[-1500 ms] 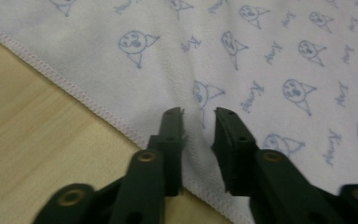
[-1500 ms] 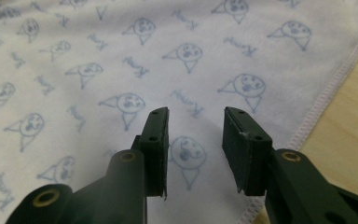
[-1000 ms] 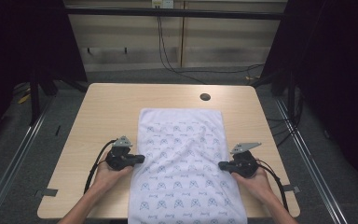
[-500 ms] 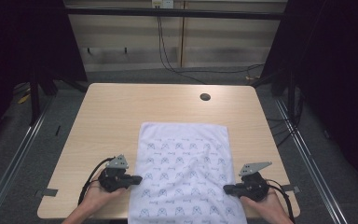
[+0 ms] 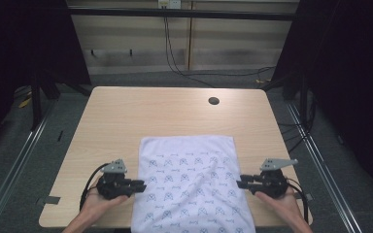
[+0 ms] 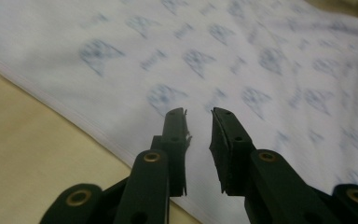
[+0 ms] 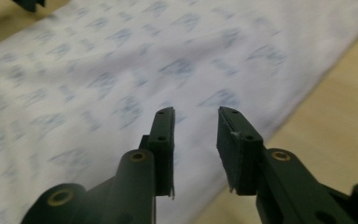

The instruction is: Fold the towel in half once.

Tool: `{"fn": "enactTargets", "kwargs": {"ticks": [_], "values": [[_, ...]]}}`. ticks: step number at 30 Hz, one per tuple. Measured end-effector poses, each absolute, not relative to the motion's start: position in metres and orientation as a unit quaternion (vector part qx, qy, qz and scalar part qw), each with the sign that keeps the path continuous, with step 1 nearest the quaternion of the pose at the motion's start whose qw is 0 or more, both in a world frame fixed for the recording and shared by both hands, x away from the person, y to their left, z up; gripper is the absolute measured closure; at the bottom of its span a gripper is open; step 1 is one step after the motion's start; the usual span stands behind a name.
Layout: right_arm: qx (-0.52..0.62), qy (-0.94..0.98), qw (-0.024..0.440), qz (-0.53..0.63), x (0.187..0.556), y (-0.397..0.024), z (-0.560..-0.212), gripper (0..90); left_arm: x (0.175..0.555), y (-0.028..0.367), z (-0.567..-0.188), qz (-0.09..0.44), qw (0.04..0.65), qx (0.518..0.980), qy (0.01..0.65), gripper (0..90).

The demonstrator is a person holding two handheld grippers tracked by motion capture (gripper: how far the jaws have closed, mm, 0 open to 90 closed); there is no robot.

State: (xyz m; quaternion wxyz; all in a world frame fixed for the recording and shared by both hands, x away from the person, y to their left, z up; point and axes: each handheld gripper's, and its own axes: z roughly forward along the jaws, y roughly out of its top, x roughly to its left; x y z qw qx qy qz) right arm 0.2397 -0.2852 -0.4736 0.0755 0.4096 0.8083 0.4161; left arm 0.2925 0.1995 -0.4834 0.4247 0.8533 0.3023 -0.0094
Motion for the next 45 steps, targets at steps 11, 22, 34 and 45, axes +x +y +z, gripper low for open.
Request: {"fn": "enactTargets", "kwargs": {"ticks": [11,22,34,45], "values": [[0.448,0.792,0.121,0.395,0.344,-0.288,-0.481,56.9,0.376,0.206,-0.481,0.046,0.437,0.82,0.367,55.8],[0.459,0.788,0.119,0.392,0.403,-0.277,-0.494,50.4,0.391,0.201,-0.489,0.053,0.427,0.822,0.373,53.0],[0.448,0.805,0.126,0.368,0.402,-0.267,-0.506,58.0,0.409,0.207,-0.494,0.059,0.44,0.8,0.403,48.6],[0.46,0.791,0.087,0.394,0.392,-0.276,-0.507,85.9,0.416,0.192,-0.507,0.085,0.406,0.82,0.395,49.3]]}}
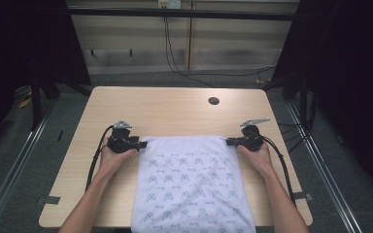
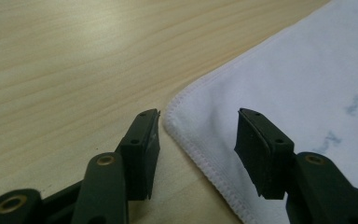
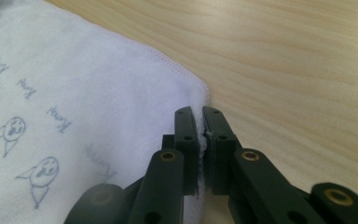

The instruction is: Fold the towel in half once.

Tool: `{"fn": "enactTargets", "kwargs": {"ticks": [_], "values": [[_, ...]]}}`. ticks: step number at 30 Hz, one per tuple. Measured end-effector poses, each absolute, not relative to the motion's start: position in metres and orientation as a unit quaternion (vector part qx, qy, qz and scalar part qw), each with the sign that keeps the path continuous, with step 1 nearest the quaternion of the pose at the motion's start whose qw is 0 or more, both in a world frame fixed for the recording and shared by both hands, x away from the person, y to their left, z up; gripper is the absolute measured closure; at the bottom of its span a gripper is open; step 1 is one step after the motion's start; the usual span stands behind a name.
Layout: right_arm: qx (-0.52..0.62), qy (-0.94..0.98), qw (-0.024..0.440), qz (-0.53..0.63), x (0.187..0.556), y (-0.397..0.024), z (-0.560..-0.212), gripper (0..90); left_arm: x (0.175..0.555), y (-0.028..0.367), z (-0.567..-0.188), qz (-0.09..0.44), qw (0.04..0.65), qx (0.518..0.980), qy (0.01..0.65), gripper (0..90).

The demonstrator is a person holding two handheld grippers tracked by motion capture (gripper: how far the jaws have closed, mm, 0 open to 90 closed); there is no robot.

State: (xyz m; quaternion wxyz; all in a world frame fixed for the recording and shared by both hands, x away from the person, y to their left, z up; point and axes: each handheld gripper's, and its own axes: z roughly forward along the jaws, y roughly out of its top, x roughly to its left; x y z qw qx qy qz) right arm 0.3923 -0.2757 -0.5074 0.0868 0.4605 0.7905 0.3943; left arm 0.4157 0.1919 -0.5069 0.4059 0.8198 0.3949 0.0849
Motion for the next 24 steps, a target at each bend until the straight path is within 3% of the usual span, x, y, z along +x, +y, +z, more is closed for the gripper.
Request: {"fn": "enactTargets", "kwargs": {"ticks": [6,9,10,12,19,24], "values": [[0.46,0.785,0.084,0.405,0.39,-0.273,-0.506,86.0,0.418,0.188,-0.509,0.078,0.417,0.82,0.385,51.4],[0.465,0.778,0.084,0.413,0.389,-0.27,-0.51,86.0,0.415,0.184,-0.507,0.073,0.409,0.829,0.375,63.4],[0.464,0.778,0.082,0.416,0.389,-0.269,-0.509,85.9,0.414,0.184,-0.507,0.071,0.404,0.835,0.367,74.6],[0.457,0.781,0.082,0.417,0.389,-0.267,-0.507,86.0,0.412,0.183,-0.508,0.07,0.407,0.833,0.367,84.4],[0.448,0.772,0.062,0.446,0.383,-0.271,-0.494,86.1,0.4,0.194,-0.5,0.036,0.427,0.825,0.368,86.9],[0.433,0.766,0.062,0.47,0.377,-0.273,-0.471,86.2,0.388,0.207,-0.478,0.008,0.483,0.798,0.359,86.7]]}}
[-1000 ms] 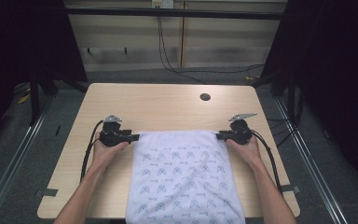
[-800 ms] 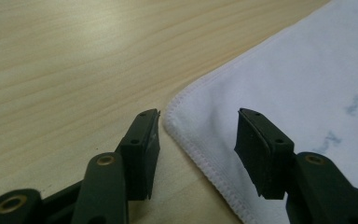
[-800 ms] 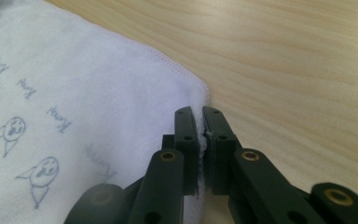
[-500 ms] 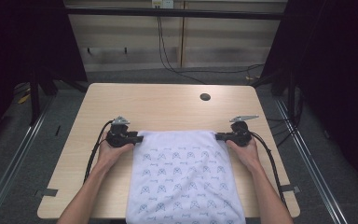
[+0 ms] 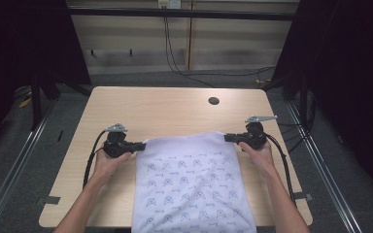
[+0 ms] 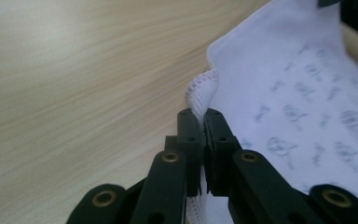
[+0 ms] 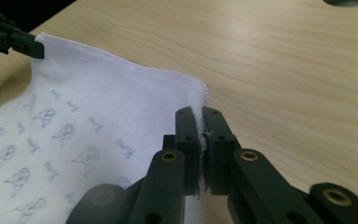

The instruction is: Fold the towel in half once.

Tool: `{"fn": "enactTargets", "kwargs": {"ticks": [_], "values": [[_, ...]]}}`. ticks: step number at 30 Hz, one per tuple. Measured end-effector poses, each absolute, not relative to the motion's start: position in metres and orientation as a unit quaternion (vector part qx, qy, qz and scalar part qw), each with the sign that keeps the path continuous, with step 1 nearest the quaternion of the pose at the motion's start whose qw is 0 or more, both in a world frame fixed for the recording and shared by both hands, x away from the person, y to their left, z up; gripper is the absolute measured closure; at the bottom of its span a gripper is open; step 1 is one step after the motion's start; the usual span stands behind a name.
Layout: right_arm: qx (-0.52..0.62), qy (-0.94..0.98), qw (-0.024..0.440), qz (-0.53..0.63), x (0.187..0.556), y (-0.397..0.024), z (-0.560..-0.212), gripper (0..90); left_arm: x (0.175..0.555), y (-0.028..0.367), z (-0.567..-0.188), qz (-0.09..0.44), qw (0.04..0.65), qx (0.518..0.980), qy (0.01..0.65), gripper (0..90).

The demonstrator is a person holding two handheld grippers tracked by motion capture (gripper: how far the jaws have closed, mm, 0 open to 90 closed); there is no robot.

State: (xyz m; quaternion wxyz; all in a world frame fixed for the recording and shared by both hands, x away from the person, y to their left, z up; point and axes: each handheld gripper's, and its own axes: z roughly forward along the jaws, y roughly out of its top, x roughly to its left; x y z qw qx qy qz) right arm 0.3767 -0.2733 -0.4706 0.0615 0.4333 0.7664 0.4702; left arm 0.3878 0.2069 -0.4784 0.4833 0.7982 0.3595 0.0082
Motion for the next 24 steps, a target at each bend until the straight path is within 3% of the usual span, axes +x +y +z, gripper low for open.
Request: {"fn": "enactTargets", "kwargs": {"ticks": [7,13,24], "values": [[0.418,0.757,0.077,0.495,0.38,-0.276,-0.43,85.6,0.386,0.211,-0.451,0.031,0.511,0.786,0.346,87.0],[0.409,0.747,0.099,0.515,0.392,-0.279,-0.392,85.9,0.403,0.214,-0.409,0.07,0.523,0.776,0.345,87.1],[0.42,0.734,0.142,0.514,0.422,-0.29,-0.344,86.5,0.438,0.208,-0.364,0.103,0.546,0.753,0.351,87.3]]}}
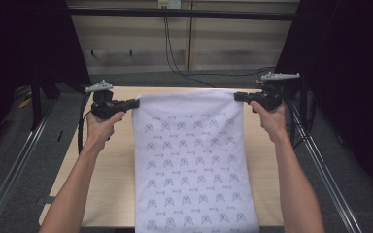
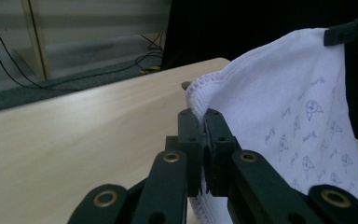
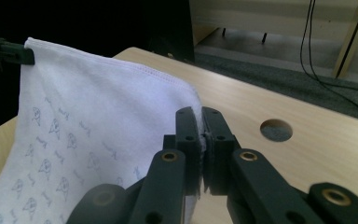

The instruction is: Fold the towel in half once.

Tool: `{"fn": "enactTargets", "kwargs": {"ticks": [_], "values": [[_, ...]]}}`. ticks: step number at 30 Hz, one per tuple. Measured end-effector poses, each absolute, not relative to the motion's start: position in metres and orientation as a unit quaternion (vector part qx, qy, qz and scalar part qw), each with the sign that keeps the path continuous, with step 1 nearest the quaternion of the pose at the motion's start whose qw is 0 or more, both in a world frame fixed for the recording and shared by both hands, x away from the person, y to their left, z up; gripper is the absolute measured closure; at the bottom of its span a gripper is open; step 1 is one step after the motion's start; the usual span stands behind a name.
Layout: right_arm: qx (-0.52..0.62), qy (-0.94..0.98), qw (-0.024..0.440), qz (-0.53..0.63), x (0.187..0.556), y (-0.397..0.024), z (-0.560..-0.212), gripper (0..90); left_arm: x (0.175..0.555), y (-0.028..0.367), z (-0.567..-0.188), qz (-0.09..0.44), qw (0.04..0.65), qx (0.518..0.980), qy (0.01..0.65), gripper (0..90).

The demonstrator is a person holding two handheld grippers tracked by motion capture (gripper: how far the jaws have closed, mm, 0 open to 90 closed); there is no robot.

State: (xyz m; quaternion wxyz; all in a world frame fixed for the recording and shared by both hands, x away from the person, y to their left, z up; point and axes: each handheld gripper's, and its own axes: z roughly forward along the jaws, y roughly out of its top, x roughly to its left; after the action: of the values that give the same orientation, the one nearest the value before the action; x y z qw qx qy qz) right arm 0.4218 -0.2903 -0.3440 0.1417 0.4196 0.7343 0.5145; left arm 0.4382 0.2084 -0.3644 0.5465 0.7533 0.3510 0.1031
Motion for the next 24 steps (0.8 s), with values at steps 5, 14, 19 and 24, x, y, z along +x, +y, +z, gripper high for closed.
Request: {"fn": "enactTargets", "kwargs": {"ticks": [5,14,19,24], "values": [[0.398,0.727,0.161,0.535,0.419,-0.294,-0.312,86.7,0.431,0.212,-0.321,0.126,0.581,0.738,0.319,87.4],[0.381,0.759,0.131,0.512,0.362,-0.292,-0.331,86.8,0.374,0.218,-0.357,0.086,0.545,0.778,0.3,87.4],[0.362,0.781,0.106,0.497,0.31,-0.289,-0.364,86.9,0.323,0.217,-0.384,0.061,0.532,0.796,0.281,87.3],[0.362,0.792,0.08,0.486,0.258,-0.294,-0.387,86.9,0.274,0.219,-0.412,0.013,0.533,0.801,0.272,87.3]]}}
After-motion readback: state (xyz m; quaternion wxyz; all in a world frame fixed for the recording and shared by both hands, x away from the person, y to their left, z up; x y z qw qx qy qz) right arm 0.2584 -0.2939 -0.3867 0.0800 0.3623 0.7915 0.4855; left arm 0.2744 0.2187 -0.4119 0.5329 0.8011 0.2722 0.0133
